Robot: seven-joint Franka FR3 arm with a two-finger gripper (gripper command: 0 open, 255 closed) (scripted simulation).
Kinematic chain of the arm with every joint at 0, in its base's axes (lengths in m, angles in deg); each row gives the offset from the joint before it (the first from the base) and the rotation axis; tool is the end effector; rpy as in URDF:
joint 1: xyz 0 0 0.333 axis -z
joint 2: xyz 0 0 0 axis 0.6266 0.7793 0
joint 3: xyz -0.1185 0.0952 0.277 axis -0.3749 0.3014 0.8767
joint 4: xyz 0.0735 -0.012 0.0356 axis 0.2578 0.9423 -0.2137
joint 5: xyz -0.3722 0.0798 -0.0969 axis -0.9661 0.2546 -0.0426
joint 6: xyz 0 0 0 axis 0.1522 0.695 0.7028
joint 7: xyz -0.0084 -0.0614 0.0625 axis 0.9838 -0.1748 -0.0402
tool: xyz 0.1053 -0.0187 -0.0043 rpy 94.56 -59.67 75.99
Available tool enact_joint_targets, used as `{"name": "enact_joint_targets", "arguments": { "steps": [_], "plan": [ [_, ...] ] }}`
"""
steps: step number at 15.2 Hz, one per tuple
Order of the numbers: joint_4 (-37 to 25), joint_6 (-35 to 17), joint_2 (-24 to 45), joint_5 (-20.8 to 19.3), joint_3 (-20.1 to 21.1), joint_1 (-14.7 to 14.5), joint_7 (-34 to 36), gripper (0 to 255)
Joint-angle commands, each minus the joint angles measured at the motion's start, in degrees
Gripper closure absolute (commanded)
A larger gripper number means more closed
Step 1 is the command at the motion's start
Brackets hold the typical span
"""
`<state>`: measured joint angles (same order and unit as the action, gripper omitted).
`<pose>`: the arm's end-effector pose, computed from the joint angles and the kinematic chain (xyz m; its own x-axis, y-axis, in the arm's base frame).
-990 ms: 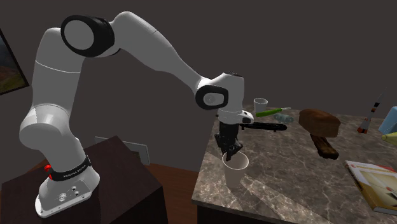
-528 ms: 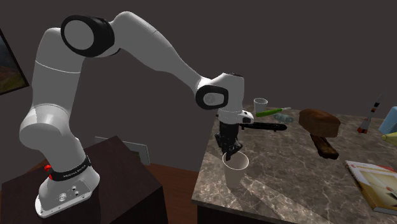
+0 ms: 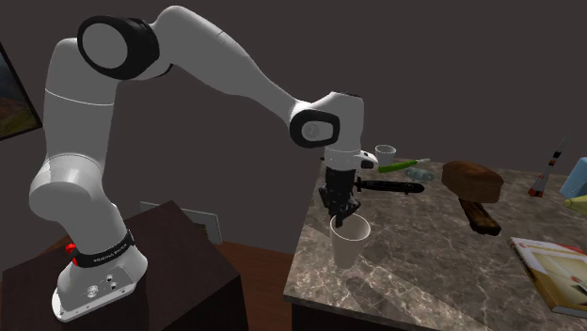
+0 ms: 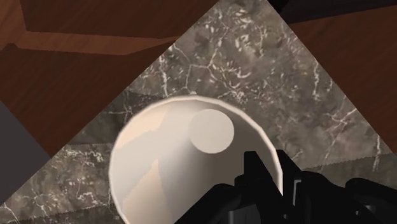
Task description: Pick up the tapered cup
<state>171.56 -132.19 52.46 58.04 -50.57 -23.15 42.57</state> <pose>0.4997 -0.3925 0.3208 0.9880 -0.1158 -0.1020 -0.1040 -0.9880 0.1142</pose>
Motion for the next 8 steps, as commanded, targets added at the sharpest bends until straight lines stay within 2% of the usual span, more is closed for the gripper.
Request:
{"name": "enact_joint_targets", "arguments": {
  "steps": [1,8],
  "plan": [
    [-0.1,1.1,-1.0,-0.4,-0.2,-0.2,0.2,255],
    [-1.9,5.0,-3.3,-1.3,-0.7,-0.6,0.3,255]
  ]
}}
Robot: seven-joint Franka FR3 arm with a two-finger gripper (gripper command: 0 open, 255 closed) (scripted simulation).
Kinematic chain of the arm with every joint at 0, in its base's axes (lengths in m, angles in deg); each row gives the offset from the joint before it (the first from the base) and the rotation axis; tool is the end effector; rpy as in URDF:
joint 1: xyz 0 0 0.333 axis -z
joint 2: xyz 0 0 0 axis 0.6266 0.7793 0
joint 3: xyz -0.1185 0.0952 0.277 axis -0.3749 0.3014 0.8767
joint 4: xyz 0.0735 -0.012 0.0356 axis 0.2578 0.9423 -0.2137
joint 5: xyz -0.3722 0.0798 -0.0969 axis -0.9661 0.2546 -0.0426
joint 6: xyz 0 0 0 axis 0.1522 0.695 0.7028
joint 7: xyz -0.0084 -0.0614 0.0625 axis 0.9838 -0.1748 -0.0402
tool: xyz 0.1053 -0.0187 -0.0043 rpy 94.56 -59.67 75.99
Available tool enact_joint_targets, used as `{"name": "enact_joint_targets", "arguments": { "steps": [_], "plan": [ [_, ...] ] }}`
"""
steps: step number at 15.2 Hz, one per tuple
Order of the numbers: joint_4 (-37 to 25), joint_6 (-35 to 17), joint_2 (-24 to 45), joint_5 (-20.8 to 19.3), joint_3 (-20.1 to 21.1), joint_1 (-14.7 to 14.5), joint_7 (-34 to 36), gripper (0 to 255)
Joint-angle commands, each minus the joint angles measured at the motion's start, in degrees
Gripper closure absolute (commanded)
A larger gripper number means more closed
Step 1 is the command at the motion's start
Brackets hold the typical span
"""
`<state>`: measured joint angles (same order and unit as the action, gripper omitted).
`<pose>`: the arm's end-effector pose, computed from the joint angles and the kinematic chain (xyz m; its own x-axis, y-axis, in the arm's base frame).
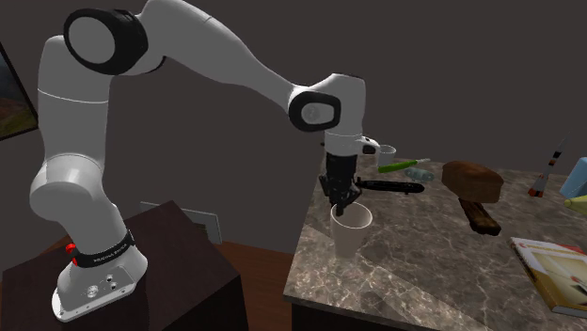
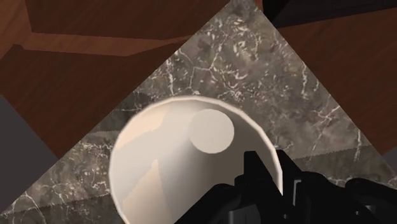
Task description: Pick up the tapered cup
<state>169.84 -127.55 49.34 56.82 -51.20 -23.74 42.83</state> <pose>0.4987 -0.3915 0.3603 0.9880 -0.1158 -0.1018 -0.1040 -0.9880 0.1142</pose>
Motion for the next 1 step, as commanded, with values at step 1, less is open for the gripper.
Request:
{"name": "enact_joint_targets", "arguments": {
  "steps": [1],
  "plan": [
    [-0.2,0.4,-0.2,-0.1,0.0,0.0,0.0,255]
  ]
}}
